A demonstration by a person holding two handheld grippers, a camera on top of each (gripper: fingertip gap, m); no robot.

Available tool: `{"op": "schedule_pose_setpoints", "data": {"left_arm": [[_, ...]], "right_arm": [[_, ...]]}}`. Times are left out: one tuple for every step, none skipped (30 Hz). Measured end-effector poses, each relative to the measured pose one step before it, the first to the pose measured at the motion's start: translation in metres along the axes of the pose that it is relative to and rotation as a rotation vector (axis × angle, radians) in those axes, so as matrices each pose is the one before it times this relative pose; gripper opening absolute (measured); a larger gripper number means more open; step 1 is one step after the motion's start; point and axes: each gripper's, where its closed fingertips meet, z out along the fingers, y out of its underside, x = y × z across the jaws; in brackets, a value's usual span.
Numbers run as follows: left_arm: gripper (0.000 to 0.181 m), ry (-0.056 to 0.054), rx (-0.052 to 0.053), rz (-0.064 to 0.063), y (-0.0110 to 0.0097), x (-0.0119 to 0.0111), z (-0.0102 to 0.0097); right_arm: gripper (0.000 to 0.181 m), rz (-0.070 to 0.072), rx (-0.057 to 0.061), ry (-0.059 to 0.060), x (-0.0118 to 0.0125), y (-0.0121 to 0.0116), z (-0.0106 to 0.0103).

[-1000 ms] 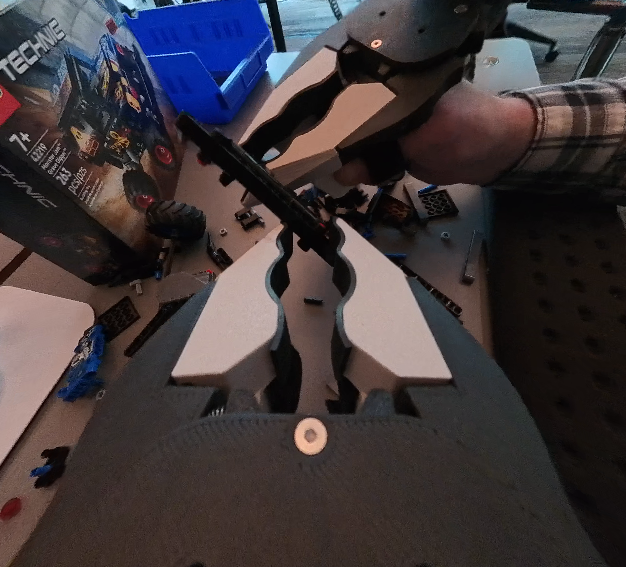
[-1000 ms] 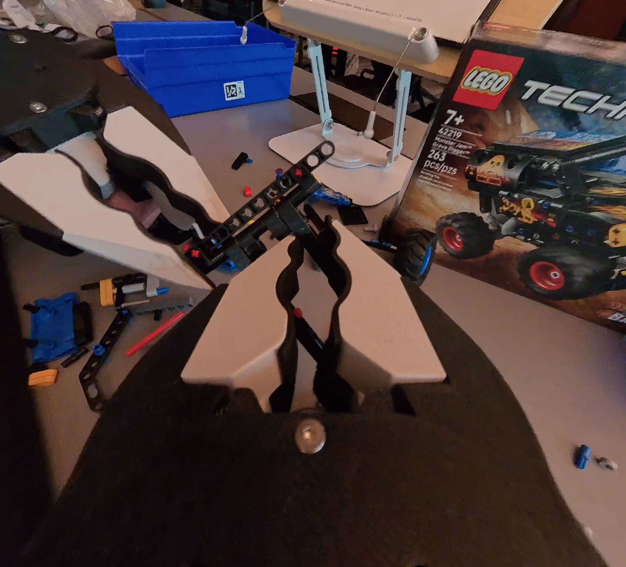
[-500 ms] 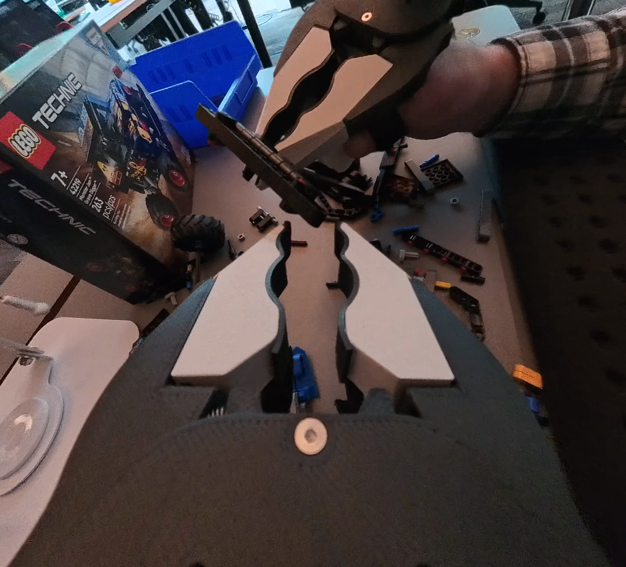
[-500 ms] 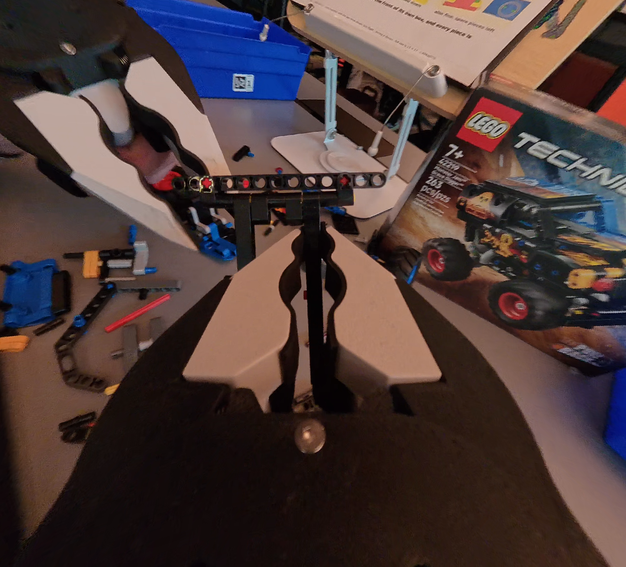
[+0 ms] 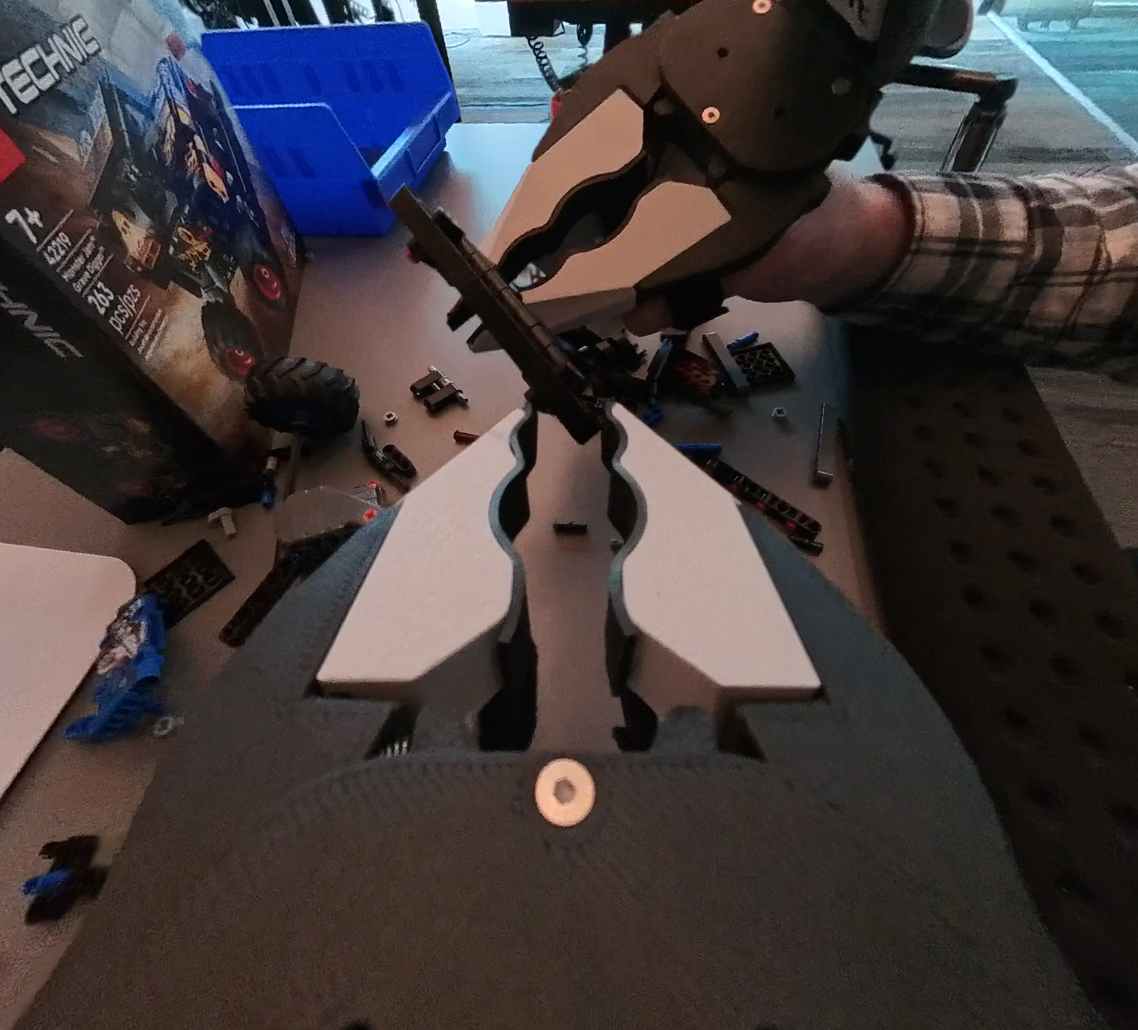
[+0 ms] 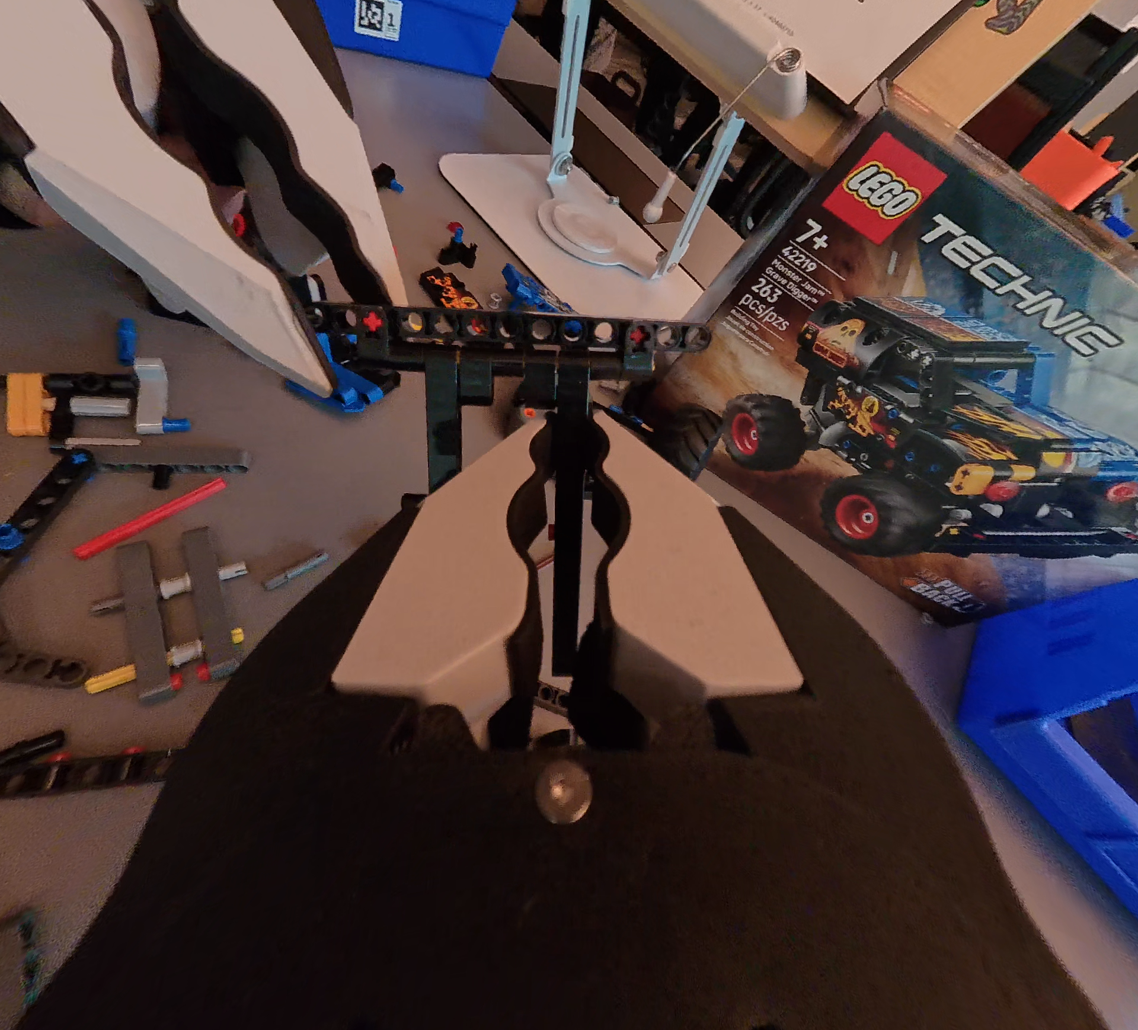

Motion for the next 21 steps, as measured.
{"op": "schedule_pose_setpoints", "data": {"left_arm": [[0.016, 0.0025, -0.0108, -0.0317, 0.00270, -0.00149, 0.00150], [0.009, -0.0045, -0.0117, -0.0137, 0.00323, -0.00194, 0.00132], [0.008, -0.0113, -0.0064, -0.0167, 0.00239, -0.00326, 0.00107], [0.007, 0.0129, 0.0020, -0.0276, 0.00081, -0.00041, 0.00033], [0.006, 0.0103, 0.0132, -0.0287, -0.00103, -0.00109, -0.00043], [0.006, -0.0053, 0.0134, -0.0258, -0.00109, -0.00339, -0.00089], [0.005, -0.0011, 0.0078, -0.0248, -0.00058, -0.00248, -0.00084], [0.005, 0.0055, 0.0096, -0.0238, -0.00090, -0.00097, -0.00041], [0.005, -0.0055, 0.0114, -0.0201, -0.00104, -0.00215, -0.00027], [0.005, -0.0177, 0.0034, -0.0179, -0.00015, -0.00431, -0.00045], [0.005, -0.0112, 0.0048, -0.0179, -0.00028, -0.00388, -0.00085], [0.005, -0.0045, 0.0191, -0.0331, -0.00221, -0.00366, -0.00153], [0.005, 0.0070, 0.0216, -0.0412, -0.00271, -0.00207, -0.00144], [0.005, 0.0075, 0.0160, -0.0317, -0.00175, -0.00129, -0.00085], [0.005, 0.0199, 0.0096, -0.0152, -0.00109, 0.00193, 0.00000], [0.005, 0.0202, 0.0098, -0.0149, -0.00138, 0.00344, 0.00088], [0.005, 0.0046, 0.0066, -0.0127, -0.00112, 0.00196, 0.00173], [0.004, 0.0056, 0.0015, -0.0061, -0.00026, 0.00247, 0.00242], [0.004, 0.0133, -0.0030, -0.0005, 0.00061, 0.00373, 0.00292], [0.004, 0.0071, -0.0036, 0.0015, 0.00088, 0.00321, 0.00287], [0.004, -0.0034, -0.0083, 0.0032, 0.00168, 0.00165, 0.00280]], "right_arm": [[0.005, -0.0001, -0.0022, 0.0102, 0.00169, 0.00021, -0.00019], [0.005, 0.0024, 0.0022, 0.0061, 0.00193, 0.00001, -0.00074], [0.006, 0.0103, 0.0050, -0.0027, 0.00104, -0.00005, -0.00068], [0.007, 0.0077, 0.0032, -0.0063, -0.00010, 0.00010, -0.00035], [0.007, -0.0006, 0.0003, 0.0001, 0.00012, 0.00015, -0.00012], [0.007, 0.0000, 0.0001, 0.0014, 0.00016, 0.00004, 0.00013], [0.008, 0.0020, 0.0021, -0.0038, -0.00027, -0.00042, 0.00001], [0.010, 0.0008, 0.0070, -0.0046, -0.00015, -0.00145, -0.00106], [0.013, -0.0015, 0.0112, -0.0004, 0.00090, -0.00225, -0.00210], [0.018, 0.0008, 0.0134, 0.0000, 0.00131, -0.00255, -0.00308], [0.018, -0.0031, 0.0149, -0.0074, 0.00017, -0.00316, -0.00448], [0.011, -0.0135, 0.0204, -0.0084, -0.00115, -0.00421, -0.00559], [0.007, -0.0187, 0.0172, 0.0080, 0.00039, -0.00409, -0.00533], [0.003, -0.0219, 0.0188, 0.0061, -0.00093, -0.00466, -0.00425], [0.001, -0.0097, 0.0196, -0.0274, -0.00634, -0.00469, -0.00137], [0.003, 0.0045, -0.0010, -0.0351, -0.00789, -0.00061, 0.00317], [0.008, -0.0052, -0.0346, -0.0192, -0.00567, 0.00555, 0.00665], [0.014, -0.0154, -0.0482, 0.0083, -0.00175, 0.00734, 0.00762], [0.023, -0.0164, -0.0414, 0.0197, 0.00021, 0.00595, 0.00664], [0.023, -0.0140, -0.0195, 0.0150, -0.00023, 0.00267, 0.00494], [0.020, -0.0049, -0.0085, 0.0172, 0.00096, 0.00113, 0.00287]]}}
